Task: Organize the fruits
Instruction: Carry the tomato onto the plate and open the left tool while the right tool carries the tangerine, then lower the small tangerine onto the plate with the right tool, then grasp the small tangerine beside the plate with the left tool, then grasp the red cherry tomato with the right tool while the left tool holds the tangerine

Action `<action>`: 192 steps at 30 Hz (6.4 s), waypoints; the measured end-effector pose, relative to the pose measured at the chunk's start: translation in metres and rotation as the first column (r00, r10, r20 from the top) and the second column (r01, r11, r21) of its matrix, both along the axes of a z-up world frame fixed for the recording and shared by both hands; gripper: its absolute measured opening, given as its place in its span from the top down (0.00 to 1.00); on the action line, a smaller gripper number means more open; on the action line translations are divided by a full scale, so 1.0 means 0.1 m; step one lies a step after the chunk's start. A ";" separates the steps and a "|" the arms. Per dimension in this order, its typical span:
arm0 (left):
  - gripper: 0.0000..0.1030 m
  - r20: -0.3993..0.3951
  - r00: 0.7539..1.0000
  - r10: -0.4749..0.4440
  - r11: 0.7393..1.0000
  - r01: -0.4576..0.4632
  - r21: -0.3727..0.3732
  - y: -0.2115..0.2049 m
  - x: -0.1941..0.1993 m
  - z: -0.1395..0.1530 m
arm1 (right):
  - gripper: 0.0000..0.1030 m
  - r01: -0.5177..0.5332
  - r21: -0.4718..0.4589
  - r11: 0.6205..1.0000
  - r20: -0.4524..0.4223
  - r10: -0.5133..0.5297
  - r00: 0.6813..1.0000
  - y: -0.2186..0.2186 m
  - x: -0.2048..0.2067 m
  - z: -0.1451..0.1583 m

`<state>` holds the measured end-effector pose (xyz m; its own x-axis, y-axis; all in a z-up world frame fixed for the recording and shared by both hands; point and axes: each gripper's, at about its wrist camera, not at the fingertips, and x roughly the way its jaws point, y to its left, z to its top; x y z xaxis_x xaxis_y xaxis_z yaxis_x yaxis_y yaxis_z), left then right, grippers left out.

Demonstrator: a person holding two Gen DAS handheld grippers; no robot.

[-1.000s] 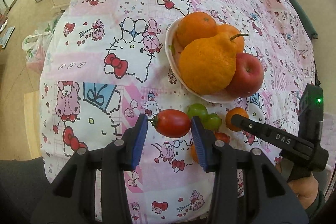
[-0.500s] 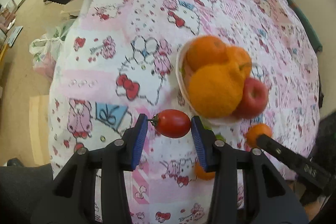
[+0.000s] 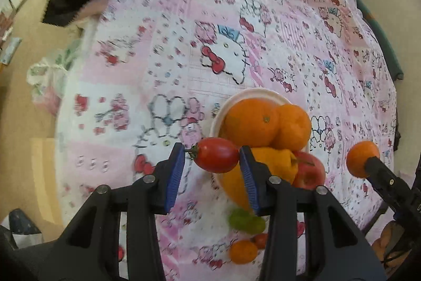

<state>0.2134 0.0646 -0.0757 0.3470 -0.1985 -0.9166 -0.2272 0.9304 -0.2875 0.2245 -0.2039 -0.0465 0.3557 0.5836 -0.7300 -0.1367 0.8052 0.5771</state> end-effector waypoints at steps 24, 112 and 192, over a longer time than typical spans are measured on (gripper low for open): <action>0.46 -0.099 0.995 -0.001 0.999 -0.004 -0.044 -0.16 0.28 -0.57 | 0.56 -0.034 0.015 0.999 -0.100 0.035 0.994 0.22 0.36 -0.57; 0.40 -0.138 0.922 -0.363 0.921 0.377 0.096 -1.22 -1.27 -0.60 | 0.16 0.152 -0.068 0.986 -0.097 -0.158 0.983 -0.42 -1.05 -0.47; 0.63 0.092 0.996 0.017 0.978 -0.035 0.205 -0.30 -1.18 0.03 | 0.65 -0.065 0.046 0.997 0.014 0.064 0.998 -0.07 -1.15 -0.20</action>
